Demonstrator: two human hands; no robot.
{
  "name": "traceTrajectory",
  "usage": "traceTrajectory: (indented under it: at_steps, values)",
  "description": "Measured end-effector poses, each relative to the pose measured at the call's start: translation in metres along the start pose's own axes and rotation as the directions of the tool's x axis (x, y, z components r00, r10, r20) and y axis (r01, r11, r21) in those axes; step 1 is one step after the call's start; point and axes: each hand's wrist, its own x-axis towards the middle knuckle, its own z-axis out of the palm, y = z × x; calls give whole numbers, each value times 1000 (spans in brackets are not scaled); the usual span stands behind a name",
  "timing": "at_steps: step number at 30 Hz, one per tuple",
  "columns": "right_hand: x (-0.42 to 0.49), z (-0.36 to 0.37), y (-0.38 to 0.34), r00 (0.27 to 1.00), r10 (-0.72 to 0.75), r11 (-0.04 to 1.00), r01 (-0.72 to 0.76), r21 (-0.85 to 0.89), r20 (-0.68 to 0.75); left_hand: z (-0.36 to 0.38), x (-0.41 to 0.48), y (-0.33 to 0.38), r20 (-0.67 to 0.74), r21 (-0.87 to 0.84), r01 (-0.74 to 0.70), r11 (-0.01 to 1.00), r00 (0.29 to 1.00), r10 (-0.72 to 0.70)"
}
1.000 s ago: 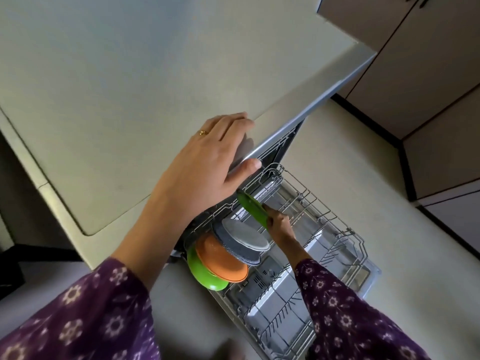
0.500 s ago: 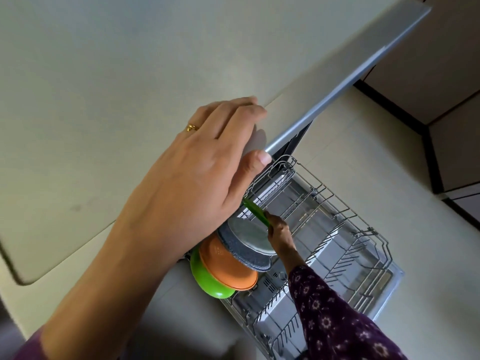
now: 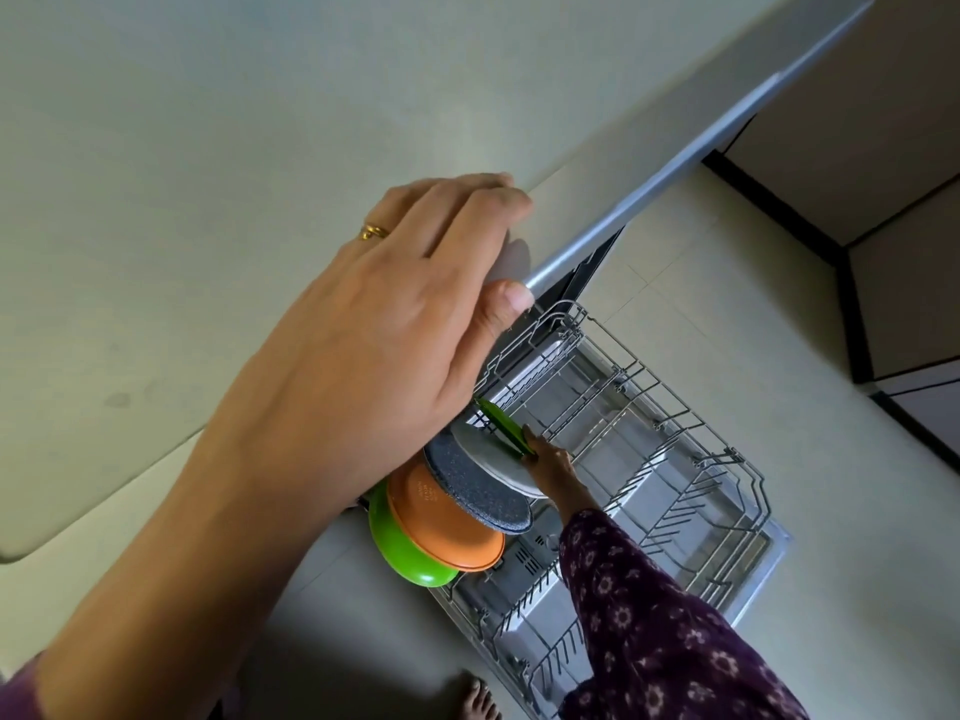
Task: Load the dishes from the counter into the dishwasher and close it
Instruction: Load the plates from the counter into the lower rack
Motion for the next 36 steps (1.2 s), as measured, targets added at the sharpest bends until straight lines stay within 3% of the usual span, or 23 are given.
traceTrajectory:
  at_steps: [2, 9, 19, 21, 26, 28, 31, 36]
  values:
    - [-2, -3, -4, 1000, -1, 999, 1, -35, 5, -1, 0, 0, 3, -5, -1, 1000, 1000, 1]
    - [-41, -25, -29, 985, 138, 946, -101, 309, -101, -1, 1, 2, -32, 33, -57, 998, 998, 58]
    - [-222, -92, -160, 936, -6, 931, 134, 340, -352, -18, -13, 9, -53, -43, -125, 991, 991, 123]
    - [-258, -96, -189, 909, -68, 922, 216, 322, -412, -29, -25, 11, -75, -35, -67, 997, 995, 64]
    - [-338, -84, -258, 912, -86, 897, 246, 367, -401, -88, -112, 6, -152, -146, 165, 975, 970, -187]
    - [-364, -74, -288, 904, -166, 895, 306, 325, -393, -122, -165, -1, -164, -179, 259, 949, 943, -288]
    - [-402, -66, -343, 923, -252, 843, 357, 402, -290, -173, -253, -20, -261, -163, 451, 877, 838, -480]
    - [-459, -48, -469, 823, -524, 722, 567, 396, -220, -263, -406, -66, -365, -116, 718, 686, 611, -702]
